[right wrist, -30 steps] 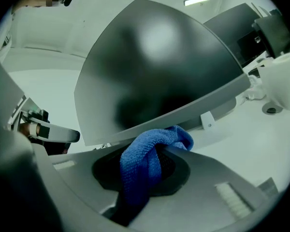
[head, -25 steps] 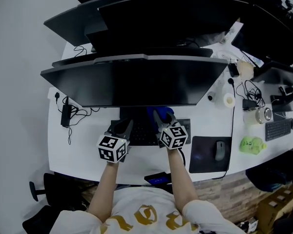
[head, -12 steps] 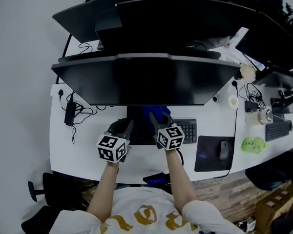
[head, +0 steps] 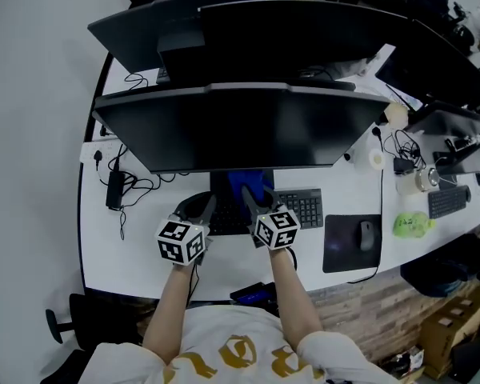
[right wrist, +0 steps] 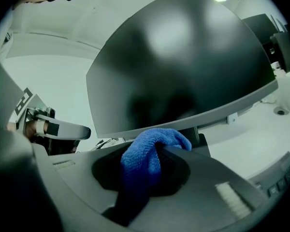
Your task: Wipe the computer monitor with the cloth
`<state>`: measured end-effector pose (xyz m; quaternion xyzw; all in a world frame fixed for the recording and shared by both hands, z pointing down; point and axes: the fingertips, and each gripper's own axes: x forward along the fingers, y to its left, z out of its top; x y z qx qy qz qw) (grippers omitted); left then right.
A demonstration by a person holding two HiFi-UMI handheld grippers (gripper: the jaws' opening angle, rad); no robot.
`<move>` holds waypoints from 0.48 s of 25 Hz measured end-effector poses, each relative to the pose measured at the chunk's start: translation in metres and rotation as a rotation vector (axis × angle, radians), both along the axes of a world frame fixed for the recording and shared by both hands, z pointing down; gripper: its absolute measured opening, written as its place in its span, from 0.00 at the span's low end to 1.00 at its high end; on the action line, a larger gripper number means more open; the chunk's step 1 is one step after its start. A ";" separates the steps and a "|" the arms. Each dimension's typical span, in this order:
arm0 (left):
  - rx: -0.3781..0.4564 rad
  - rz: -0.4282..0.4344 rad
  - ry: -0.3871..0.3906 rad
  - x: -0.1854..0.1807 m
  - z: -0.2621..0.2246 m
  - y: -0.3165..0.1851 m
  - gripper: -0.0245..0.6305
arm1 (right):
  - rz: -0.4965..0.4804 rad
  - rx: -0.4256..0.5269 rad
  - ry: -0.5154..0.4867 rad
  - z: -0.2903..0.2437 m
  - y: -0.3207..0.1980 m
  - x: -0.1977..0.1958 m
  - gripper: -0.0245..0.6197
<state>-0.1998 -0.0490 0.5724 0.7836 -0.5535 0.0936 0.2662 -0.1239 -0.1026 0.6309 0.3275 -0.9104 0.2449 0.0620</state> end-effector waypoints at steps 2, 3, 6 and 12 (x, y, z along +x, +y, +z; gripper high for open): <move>0.010 0.007 0.003 -0.002 -0.004 0.002 0.04 | 0.014 0.007 -0.002 -0.006 0.005 0.000 0.18; 0.014 0.010 0.005 -0.003 -0.006 0.003 0.04 | 0.021 0.012 -0.004 -0.010 0.007 -0.001 0.18; 0.027 0.020 0.011 -0.008 -0.011 0.008 0.04 | 0.053 0.018 -0.012 -0.018 0.013 -0.002 0.18; 0.056 0.048 0.022 -0.015 -0.021 0.019 0.04 | 0.106 0.044 0.037 -0.032 0.032 0.002 0.18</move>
